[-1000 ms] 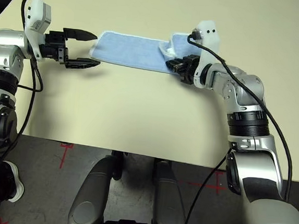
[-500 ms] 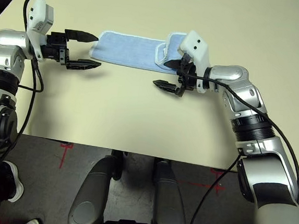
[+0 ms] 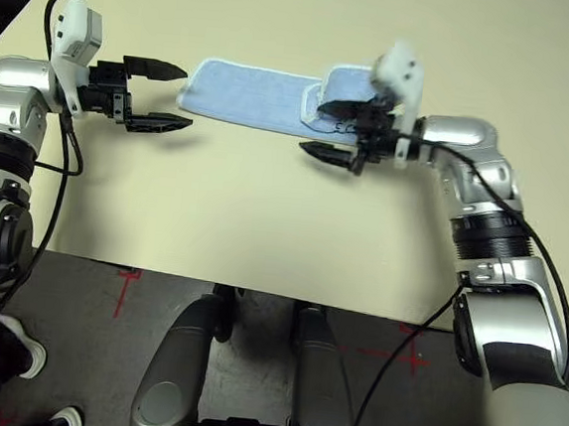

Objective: Fold the towel and set it aside.

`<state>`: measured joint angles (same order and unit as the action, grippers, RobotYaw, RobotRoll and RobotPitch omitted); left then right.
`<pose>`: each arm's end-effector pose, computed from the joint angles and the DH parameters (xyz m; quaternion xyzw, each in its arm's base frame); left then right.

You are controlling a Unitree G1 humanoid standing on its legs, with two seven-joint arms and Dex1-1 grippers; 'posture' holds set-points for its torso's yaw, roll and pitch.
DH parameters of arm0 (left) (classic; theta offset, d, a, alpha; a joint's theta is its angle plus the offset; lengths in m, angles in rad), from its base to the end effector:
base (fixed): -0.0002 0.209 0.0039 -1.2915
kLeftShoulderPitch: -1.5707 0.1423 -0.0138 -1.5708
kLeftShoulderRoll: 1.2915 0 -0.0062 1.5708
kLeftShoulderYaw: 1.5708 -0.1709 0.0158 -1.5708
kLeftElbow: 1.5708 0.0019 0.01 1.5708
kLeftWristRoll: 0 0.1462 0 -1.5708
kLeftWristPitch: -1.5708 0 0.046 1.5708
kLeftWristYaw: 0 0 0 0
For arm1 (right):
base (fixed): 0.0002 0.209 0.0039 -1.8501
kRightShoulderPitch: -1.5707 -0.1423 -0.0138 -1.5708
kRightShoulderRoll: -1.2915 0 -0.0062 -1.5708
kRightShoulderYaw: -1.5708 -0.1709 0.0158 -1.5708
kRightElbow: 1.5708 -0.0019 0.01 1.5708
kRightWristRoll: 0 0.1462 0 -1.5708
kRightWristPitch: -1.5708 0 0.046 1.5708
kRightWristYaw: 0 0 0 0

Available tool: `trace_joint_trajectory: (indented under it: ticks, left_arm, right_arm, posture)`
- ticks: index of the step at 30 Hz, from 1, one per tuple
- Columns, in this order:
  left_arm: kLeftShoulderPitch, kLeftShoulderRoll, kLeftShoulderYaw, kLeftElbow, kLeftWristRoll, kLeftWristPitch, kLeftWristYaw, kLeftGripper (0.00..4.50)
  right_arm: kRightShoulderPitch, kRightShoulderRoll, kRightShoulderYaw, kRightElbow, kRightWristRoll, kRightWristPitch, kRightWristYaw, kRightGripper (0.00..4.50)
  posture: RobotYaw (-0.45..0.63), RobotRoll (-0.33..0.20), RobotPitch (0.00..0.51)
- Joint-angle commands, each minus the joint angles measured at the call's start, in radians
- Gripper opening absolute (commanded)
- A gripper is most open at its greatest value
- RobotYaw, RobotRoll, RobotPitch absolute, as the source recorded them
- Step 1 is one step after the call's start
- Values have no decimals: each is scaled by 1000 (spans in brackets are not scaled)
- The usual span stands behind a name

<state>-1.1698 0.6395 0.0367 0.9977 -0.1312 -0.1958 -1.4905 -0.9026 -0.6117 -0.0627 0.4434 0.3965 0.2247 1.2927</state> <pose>0.3447 0.2659 0.2687 0.2583 -0.0533 -0.5519 0.7911 0.3229 -0.2418 0.2547 -0.1283 -0.0897 0.5544 0.8174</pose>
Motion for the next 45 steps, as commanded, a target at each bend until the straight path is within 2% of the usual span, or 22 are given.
trace_joint_trajectory:
  ticks: [1,4,9,12,14,20,25,29,33,37,42,45]
  left_arm:
    - [9,2,-7,0,1,5,-13,4500]
    - [6,0,-9,3,2,5,-12,4500]
    - [9,-3,-9,-2,0,9,-13,4500]
    - [15,-3,-9,-10,-3,15,-14,4500]
    - [19,-4,-9,-15,-4,19,-15,4500]
    - [33,-12,-3,-33,-14,32,-7,4500]
    - [51,-13,-1,-59,-19,39,-7,4500]
    - [59,-9,-1,-74,-20,48,-11,4500]
    - [58,-5,-1,-74,-19,50,-13,4500]
    - [58,-3,-3,-73,-18,50,-15,4500]
    - [58,-7,-3,-70,-18,46,-13,4500]
    - [58,-10,-3,-67,-18,44,-11,4500]
  right_arm:
    - [17,-37,-58,86,17,-70,46,4287]
    - [12,-57,-71,203,-24,-170,42,3567]
    - [-42,-53,-76,412,-100,-350,-39,1679]
    - [-88,-10,-63,461,-119,-374,-72,493]
    - [-125,30,-57,493,-133,-377,-104,35]
    - [-228,117,-30,608,-201,-404,-185,35]
    - [-298,151,50,717,-331,-412,-296,35]
    - [-306,170,95,773,-401,-361,-345,35]
    - [-297,167,101,792,-424,-349,-360,35]
    - [-290,164,71,790,-405,-347,-358,35]
    - [-312,158,-106,744,-218,-348,-248,35]
    - [-326,151,-157,749,-187,-316,-314,35]
  posture:
    - [50,0,280]
    - [50,0,278]
    - [58,0,281]
    - [60,0,284]
    - [62,0,287]
    - [77,0,298]
    - [93,0,303]
    - [104,0,301]
    - [107,0,298]
    - [101,0,299]
    - [93,0,298]
    - [87,0,297]
